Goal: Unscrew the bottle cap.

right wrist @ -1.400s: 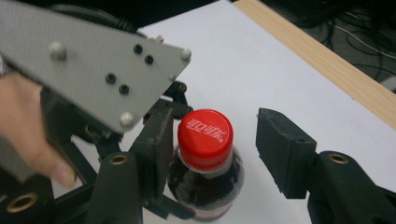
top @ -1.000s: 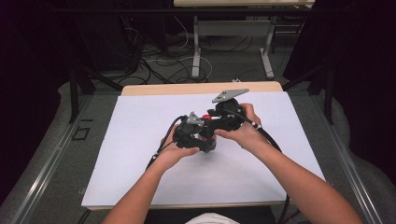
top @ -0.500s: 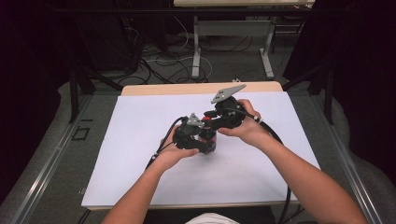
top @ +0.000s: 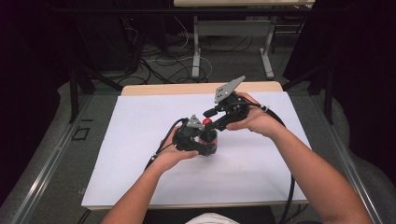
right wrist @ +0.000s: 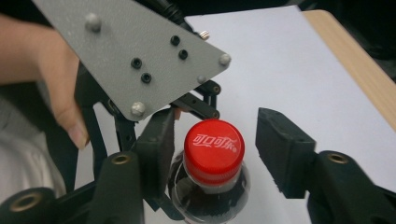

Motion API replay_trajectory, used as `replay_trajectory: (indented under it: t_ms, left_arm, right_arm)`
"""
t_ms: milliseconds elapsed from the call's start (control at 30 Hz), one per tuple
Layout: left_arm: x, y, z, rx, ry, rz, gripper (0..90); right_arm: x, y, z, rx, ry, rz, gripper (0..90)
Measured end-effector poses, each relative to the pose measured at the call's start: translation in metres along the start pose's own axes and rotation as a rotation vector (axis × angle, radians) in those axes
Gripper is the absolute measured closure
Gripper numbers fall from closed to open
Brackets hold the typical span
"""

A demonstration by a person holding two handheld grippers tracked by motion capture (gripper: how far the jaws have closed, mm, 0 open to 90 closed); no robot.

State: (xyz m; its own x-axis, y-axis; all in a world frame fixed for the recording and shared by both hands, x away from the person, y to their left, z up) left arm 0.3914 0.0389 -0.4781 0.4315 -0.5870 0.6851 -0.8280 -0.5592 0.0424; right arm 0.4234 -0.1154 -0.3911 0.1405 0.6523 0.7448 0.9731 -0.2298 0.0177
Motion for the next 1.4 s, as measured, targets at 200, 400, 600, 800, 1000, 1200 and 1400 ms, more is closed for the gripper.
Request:
replay_trajectory:
  t_ms: [200,400,600,800,1000,1200,1400]
  left_arm:
    - [0.0,-0.005,-0.003,0.013,0.005,-0.025,30.8]
    - [0.001,-0.004,-0.001,0.021,0.009,-0.03,30.9]
    - [0.002,-0.003,-0.001,0.014,-0.007,-0.014,30.9]
    - [0.003,0.0,0.001,0.018,-0.006,-0.004,30.9]
    - [0.003,0.0,0.001,0.007,-0.006,0.003,30.9]
    - [0.003,0.001,0.0,-0.005,0.0,0.003,31.0]
    - [0.002,0.0,-0.001,0.004,-0.01,-0.005,30.9]
  right_arm:
    - [-0.003,-0.017,-0.003,-0.174,0.015,0.079,44.7]
    - [-0.007,-0.028,0.004,-0.217,0.03,0.133,48.3]
    - [-0.006,-0.029,0.008,-0.232,0.038,0.142,53.0]
    - [-0.004,-0.027,0.012,-0.233,0.032,0.142,55.1]
    - [-0.001,-0.02,0.013,-0.193,0.01,0.098,60.3]
    - [0.003,-0.009,0.011,-0.069,-0.032,-0.041,60.4]
    - [0.003,0.0,0.009,-0.027,-0.025,-0.074,51.6]
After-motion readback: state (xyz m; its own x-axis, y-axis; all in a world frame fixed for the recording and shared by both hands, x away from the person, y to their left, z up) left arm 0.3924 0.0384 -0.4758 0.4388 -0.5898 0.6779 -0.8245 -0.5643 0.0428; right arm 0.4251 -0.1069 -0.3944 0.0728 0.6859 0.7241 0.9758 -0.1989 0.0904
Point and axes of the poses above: each handheld gripper's, and its own axes: z roughly forward along the jaws, x roughly out of its top, y roughly to its right, the point moved 2 cm from there along z, roughly forward along the jaws, and after that the axes turned 3 degrees about -y, right-handed, at the moved point
